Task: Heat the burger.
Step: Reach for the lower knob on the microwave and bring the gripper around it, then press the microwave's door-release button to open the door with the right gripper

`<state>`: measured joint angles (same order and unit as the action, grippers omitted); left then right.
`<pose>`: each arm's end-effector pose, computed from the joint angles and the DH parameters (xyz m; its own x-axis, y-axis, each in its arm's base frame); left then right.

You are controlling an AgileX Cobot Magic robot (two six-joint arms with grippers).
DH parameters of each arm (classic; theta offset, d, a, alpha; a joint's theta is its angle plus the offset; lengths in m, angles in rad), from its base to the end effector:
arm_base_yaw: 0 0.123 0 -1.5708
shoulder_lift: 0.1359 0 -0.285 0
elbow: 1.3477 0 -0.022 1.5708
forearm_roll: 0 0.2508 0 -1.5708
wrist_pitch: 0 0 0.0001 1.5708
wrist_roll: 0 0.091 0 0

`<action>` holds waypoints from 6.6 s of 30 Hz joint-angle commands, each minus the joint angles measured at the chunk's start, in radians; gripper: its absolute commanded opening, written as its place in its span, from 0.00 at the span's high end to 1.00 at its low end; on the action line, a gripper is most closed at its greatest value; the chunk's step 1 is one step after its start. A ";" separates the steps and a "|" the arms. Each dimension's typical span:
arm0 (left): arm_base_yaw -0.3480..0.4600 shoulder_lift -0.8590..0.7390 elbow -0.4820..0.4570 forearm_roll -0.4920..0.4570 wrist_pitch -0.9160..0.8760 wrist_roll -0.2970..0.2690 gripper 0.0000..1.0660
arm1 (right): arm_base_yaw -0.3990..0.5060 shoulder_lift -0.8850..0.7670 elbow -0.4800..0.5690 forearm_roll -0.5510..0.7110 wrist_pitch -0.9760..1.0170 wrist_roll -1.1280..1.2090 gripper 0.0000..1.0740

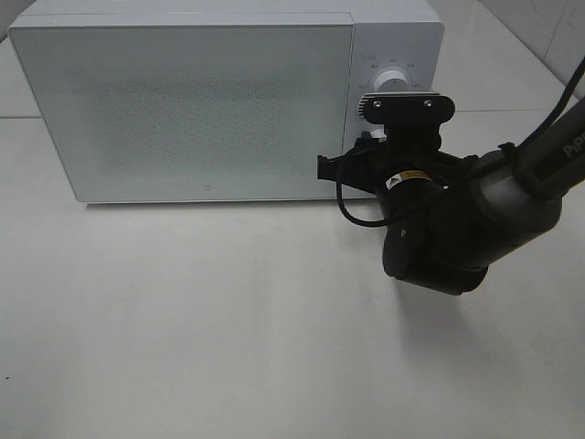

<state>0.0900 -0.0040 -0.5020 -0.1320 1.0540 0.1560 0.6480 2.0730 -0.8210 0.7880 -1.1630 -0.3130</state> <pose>-0.0048 -0.0109 0.2789 -0.4365 0.0507 -0.8983 0.0526 0.9981 0.0308 0.3207 0.1685 0.1202 -0.1102 -0.0203 -0.9937 0.0627 0.9977 -0.0273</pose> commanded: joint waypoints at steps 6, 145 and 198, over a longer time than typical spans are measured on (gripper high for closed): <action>0.004 -0.023 0.003 -0.010 -0.013 -0.003 0.08 | -0.007 0.000 -0.008 -0.019 0.024 0.154 1.00; 0.004 -0.023 0.003 -0.010 -0.013 -0.002 0.08 | -0.007 -0.256 0.281 -0.300 0.263 1.386 0.33; 0.004 -0.023 0.003 -0.010 -0.013 -0.002 0.08 | -0.309 -1.069 -0.030 -0.630 2.211 0.228 0.34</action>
<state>0.0900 -0.0040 -0.5020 -0.1320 1.0540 0.1560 0.3460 1.0420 -0.8450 0.1630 1.0140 -0.0830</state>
